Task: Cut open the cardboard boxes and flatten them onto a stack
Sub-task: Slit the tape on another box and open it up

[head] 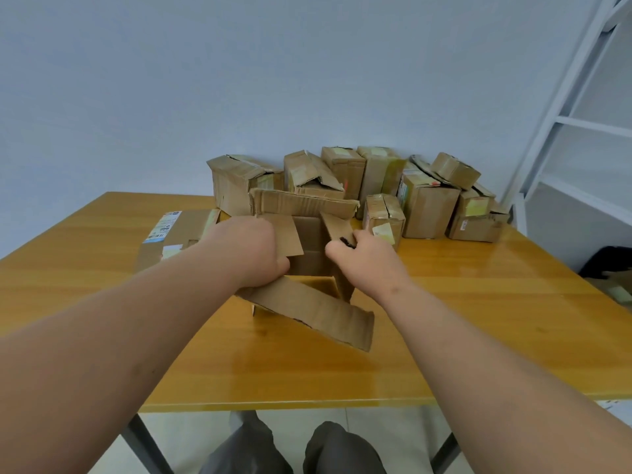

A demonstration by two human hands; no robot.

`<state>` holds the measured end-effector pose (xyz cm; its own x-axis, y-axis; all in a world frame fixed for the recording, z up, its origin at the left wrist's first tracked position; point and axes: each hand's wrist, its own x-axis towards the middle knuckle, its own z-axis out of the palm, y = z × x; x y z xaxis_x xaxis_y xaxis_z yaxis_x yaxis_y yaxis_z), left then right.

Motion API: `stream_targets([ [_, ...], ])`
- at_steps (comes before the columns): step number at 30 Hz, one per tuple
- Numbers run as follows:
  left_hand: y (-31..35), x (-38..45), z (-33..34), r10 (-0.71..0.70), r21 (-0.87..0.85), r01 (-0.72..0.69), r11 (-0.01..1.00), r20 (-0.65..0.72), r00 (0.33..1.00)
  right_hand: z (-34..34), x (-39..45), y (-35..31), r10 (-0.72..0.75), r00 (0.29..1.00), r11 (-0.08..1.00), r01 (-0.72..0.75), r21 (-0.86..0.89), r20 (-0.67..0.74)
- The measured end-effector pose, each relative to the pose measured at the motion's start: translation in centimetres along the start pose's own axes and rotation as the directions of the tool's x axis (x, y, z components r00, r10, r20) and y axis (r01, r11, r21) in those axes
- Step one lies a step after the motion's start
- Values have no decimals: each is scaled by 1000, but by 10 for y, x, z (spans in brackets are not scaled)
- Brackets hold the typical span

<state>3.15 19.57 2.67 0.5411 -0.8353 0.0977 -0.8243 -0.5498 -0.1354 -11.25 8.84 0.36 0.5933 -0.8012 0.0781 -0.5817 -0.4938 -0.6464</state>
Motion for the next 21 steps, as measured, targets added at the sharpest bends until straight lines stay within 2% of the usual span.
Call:
stream_targets([
  [4, -7, 0, 16, -24, -94, 23, 995, -3, 1000, -7, -7, -5, 57, 998, 961, -58, 272, 8],
  [6, -7, -1, 18, -39, -215, 27, 976, -49, 998, -10, -10, -7, 99, 995, 931, -99, 350, 19],
  [9, -9, 0, 20, -128, -477, 31, 878, -171, 977, -13, -14, -9, 149, 988, 883, -147, 446, 30],
  [11, -11, 0, 23, -189, -622, 39, 782, -177, 966, -13, -15, -8, 155, 985, 879, -172, 444, 75],
  [13, -13, -2, 23, -271, -791, 78, 607, -114, 956, -13, -16, -5, 154, 984, 881, -178, 438, 91],
  [15, -17, -3, 23, -359, -958, 139, 252, 40, 932, -15, -18, -4, 158, 985, 882, -172, 439, 70],
  [17, -23, 0, 22, -359, -976, 170, -138, 210, 910, -18, -16, -4, 198, 980, 872, -193, 449, 38],
  [19, -27, -1, 20, -318, -928, 176, -330, 284, 905, -22, -12, -3, 246, 968, 864, -241, 442, 47],
  [21, -29, -3, 21, -295, -887, 165, -432, 311, 903, -26, -11, -6, 257, 964, 870, -261, 419, 68],
])
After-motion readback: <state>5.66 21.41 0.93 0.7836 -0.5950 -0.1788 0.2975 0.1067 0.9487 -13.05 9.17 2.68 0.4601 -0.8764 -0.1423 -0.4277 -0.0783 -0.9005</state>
